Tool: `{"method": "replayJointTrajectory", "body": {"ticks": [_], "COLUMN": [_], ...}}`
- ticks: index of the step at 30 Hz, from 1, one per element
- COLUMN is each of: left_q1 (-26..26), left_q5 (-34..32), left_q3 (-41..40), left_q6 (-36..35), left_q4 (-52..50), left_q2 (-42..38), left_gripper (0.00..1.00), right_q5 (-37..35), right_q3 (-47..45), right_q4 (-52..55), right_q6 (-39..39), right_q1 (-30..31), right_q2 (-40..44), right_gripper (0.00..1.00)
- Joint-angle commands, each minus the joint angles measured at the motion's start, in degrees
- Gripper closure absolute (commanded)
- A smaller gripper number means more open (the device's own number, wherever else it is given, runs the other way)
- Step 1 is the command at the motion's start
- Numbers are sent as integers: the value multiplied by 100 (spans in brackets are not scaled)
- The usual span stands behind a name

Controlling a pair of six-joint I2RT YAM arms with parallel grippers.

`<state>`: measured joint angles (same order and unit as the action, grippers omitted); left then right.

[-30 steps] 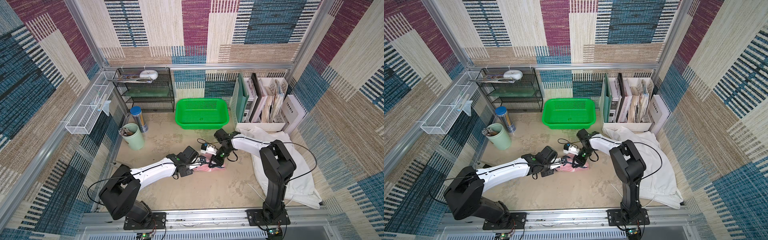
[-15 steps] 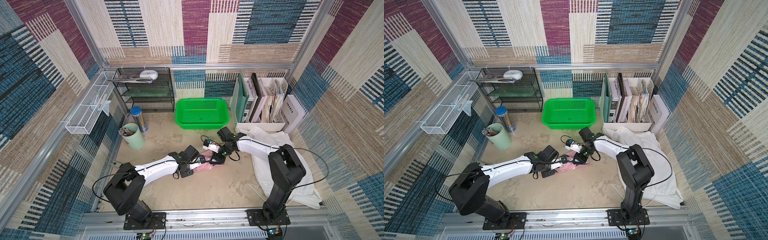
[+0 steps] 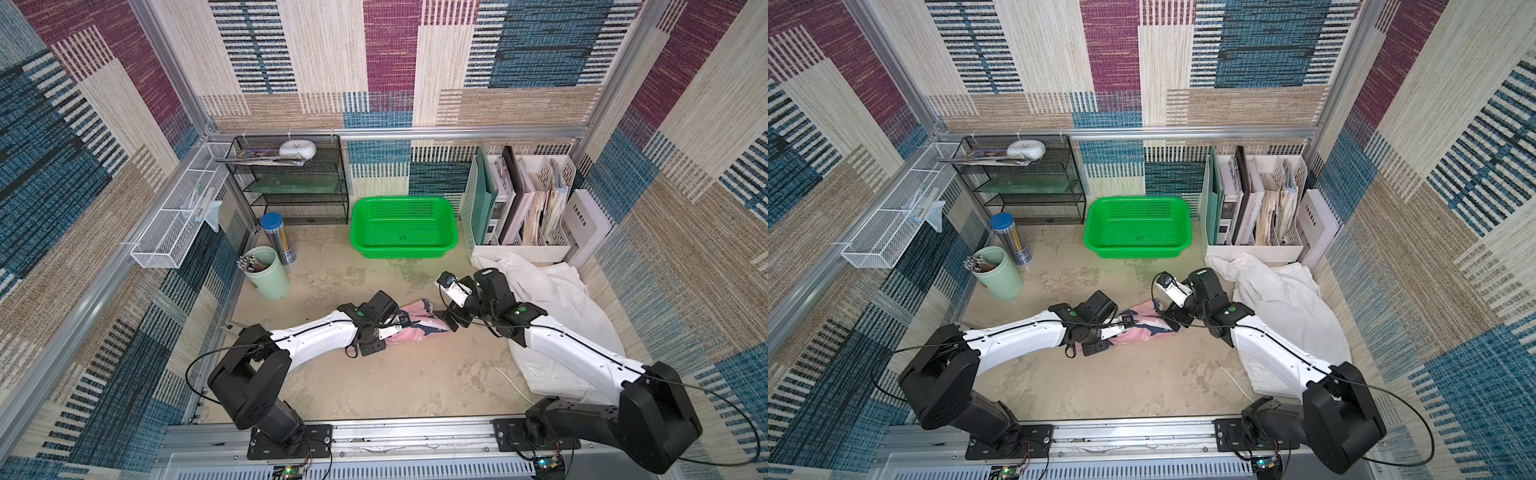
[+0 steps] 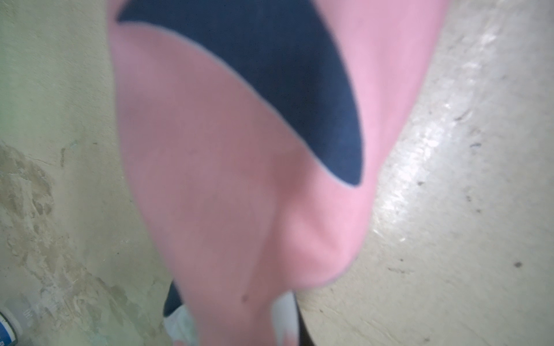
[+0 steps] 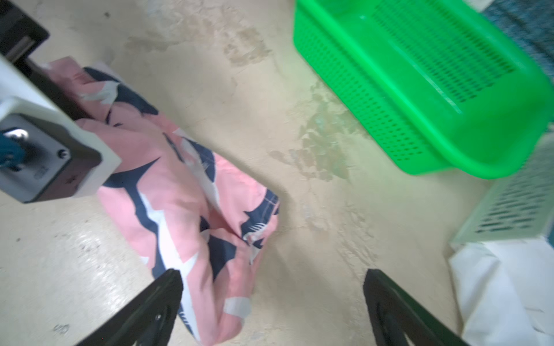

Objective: Roll up the shorts
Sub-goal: Pick up the shorts from the center of the board.

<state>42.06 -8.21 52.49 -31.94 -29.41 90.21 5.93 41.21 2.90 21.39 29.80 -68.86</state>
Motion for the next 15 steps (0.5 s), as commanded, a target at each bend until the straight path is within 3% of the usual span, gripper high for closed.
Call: {"method": "replayJointTrajectory", "body": {"ticks": [1,7,15], "left_q1": [-5,-14,-82], "left_q5": [-42,-53,84], "left_q3": [29,65,107], "left_q6": [27,31,77], "left_q4": [-194,-244,-341], "left_q2": [-31,-91,-146], "left_gripper": [100,100,100], "right_q5": [-442,153,-349], "right_q3": [-210,-299,-1139], "right_q4": [-725,-100,-496], "right_q6": [-149,250,1249], "right_q1": [-23,55,1479], "right_q2": [276,432,990], "right_gripper": [1,1,1]}}
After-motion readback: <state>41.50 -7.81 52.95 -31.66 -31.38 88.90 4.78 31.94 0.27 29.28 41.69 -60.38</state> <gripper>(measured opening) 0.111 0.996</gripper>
